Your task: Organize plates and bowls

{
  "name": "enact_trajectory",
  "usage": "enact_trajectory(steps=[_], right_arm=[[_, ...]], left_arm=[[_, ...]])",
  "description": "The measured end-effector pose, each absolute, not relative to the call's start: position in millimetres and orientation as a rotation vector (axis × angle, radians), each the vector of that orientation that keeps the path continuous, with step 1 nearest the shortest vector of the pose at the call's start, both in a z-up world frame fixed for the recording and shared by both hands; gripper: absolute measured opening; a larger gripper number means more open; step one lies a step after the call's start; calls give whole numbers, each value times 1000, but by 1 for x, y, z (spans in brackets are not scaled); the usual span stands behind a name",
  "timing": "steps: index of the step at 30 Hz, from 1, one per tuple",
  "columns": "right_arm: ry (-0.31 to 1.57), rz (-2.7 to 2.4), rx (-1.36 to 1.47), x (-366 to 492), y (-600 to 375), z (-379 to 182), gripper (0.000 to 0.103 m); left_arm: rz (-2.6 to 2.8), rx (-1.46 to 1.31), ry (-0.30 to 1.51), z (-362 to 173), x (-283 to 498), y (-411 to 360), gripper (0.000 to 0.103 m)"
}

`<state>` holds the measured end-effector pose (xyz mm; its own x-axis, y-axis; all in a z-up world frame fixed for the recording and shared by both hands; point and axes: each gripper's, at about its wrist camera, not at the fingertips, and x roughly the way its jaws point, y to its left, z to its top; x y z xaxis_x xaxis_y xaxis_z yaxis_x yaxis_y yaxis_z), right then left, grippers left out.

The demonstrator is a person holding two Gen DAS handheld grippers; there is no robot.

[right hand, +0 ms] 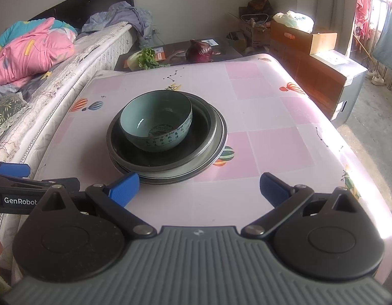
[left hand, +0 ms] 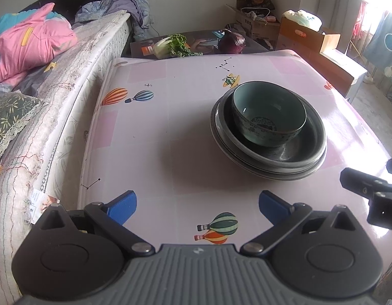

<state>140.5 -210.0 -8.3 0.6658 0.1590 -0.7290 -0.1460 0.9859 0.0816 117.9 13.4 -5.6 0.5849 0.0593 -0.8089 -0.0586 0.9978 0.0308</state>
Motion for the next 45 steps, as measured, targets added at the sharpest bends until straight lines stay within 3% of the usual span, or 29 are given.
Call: enact_trajectory(steps=[45], right_arm=[[839,176,-4,143,-205,-12,102]], left_arm=[[53,-21,981,-10,120,16,103]])
